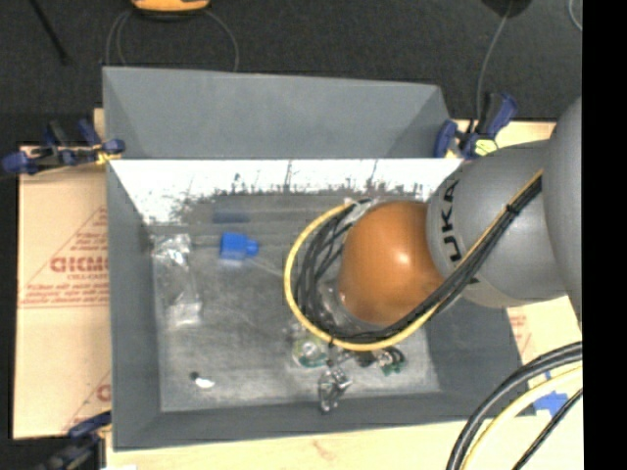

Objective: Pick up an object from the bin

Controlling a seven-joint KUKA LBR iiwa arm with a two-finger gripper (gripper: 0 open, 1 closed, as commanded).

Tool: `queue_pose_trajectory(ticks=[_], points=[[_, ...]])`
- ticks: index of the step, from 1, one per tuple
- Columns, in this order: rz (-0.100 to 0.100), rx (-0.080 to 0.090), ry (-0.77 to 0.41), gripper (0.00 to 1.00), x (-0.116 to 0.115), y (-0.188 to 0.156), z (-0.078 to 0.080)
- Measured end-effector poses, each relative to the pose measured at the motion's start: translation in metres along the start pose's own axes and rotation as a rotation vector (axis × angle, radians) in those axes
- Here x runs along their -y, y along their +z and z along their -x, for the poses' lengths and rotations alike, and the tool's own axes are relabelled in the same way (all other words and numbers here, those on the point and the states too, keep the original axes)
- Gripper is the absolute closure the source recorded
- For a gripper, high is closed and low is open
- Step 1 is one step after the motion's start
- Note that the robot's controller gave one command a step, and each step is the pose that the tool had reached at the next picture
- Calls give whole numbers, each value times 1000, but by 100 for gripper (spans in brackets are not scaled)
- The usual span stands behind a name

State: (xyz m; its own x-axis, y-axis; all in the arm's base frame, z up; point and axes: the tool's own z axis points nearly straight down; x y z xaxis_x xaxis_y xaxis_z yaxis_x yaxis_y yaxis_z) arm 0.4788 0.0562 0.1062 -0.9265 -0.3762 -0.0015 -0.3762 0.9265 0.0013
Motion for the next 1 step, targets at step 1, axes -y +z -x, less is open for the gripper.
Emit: queue_pose_trajectory(ticks=[1], points=[[-2, 3, 31, 0, 41, 32, 35]])
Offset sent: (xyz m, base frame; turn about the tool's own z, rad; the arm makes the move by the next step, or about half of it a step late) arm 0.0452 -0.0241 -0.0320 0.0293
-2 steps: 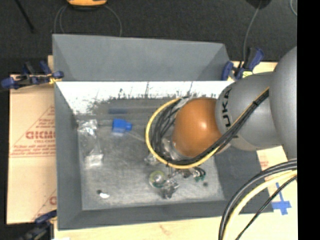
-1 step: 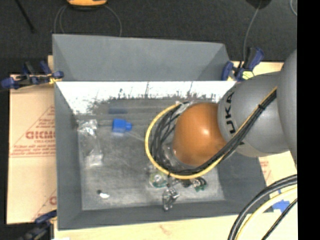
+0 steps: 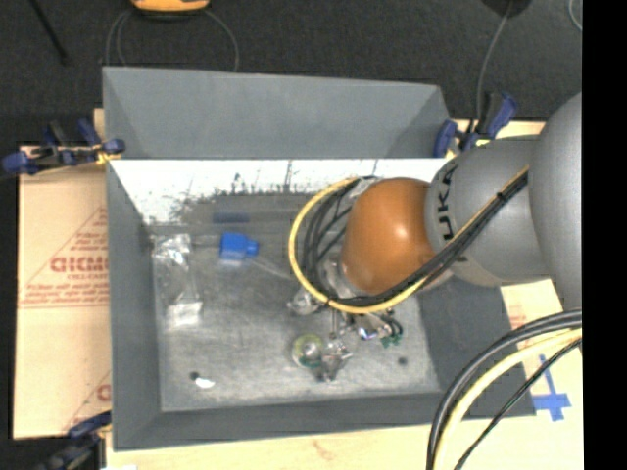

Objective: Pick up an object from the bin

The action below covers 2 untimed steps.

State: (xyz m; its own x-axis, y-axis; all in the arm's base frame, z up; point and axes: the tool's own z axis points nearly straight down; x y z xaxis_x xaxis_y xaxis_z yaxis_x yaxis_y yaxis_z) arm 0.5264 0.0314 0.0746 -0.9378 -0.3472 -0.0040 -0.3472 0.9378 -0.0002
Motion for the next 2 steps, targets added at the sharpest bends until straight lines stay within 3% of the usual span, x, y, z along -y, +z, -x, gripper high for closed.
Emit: queue_pose_trajectory(ticks=[1, 2], points=[[-2, 12, 2, 100, 0, -4, 3], [-5, 5, -248, 100, 26, -169, -15]])
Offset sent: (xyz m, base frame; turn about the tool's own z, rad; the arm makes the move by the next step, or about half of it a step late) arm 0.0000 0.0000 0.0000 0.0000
